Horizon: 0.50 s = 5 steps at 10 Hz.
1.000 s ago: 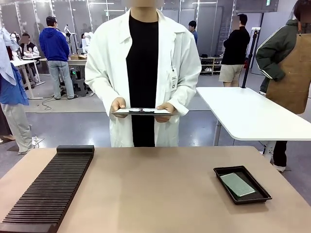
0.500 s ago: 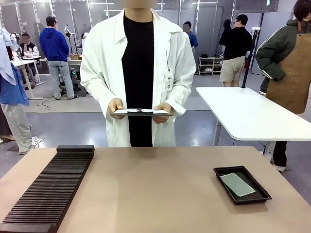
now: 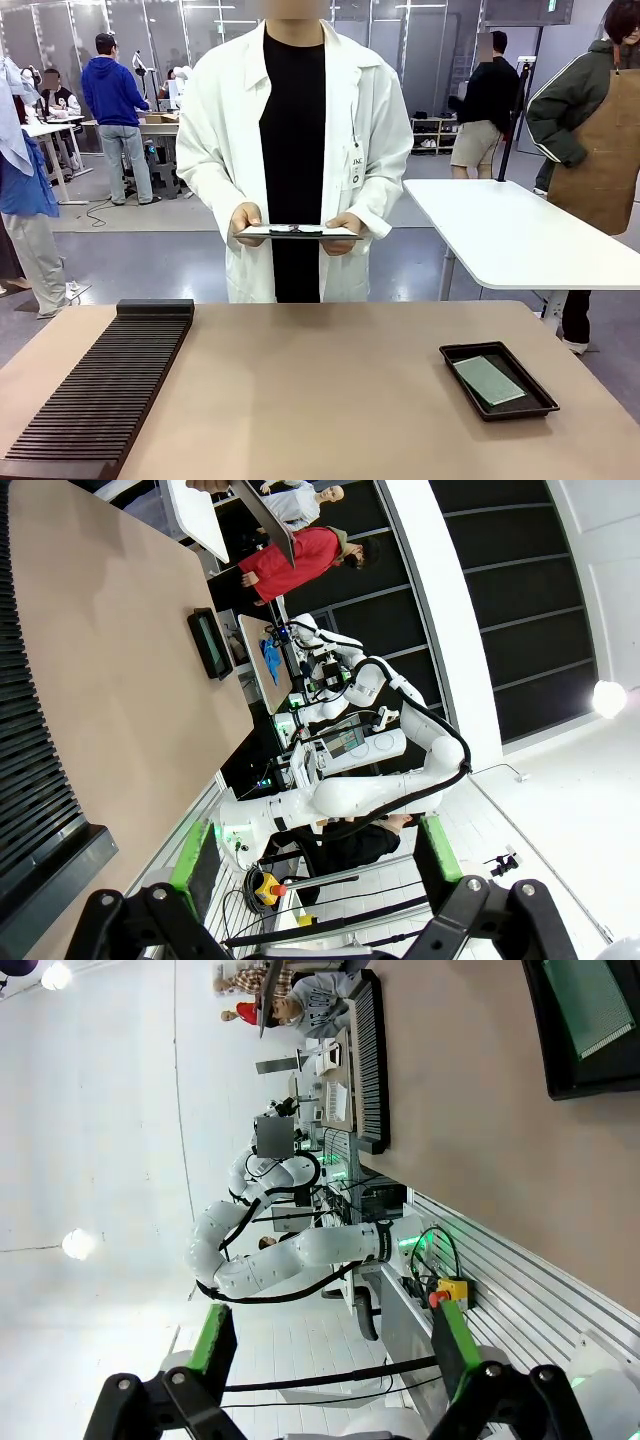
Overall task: Inspect the PCB.
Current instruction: Place the Blank PCB in the ESD tray.
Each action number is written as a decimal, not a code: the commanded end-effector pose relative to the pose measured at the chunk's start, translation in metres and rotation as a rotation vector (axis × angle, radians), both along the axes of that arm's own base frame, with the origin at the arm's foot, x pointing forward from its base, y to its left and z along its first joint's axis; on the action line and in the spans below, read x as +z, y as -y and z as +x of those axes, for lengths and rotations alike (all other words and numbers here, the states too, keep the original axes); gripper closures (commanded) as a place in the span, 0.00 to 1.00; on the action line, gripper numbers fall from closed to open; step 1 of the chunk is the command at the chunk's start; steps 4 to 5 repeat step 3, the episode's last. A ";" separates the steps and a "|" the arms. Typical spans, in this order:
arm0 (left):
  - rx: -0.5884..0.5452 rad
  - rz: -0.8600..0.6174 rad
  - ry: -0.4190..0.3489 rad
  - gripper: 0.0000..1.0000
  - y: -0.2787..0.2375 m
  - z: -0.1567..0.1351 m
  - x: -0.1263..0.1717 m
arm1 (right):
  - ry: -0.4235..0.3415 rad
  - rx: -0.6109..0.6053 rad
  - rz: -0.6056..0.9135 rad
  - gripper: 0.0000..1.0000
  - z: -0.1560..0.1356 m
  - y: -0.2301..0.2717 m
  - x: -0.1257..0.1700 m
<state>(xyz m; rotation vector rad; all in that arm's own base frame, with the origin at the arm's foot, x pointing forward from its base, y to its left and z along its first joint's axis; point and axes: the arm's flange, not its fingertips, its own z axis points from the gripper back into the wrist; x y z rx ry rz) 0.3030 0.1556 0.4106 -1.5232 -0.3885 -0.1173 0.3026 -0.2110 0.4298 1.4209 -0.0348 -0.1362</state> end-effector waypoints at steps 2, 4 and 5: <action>-0.004 0.004 0.002 0.00 0.000 -0.001 0.001 | 0.002 0.005 0.001 0.00 -0.002 0.000 0.002; -0.004 0.004 0.002 0.00 0.000 -0.001 0.001 | 0.002 0.005 0.001 0.00 -0.002 0.000 0.002; -0.004 0.004 0.002 0.00 0.000 -0.001 0.001 | 0.002 0.005 0.001 0.00 -0.002 0.000 0.002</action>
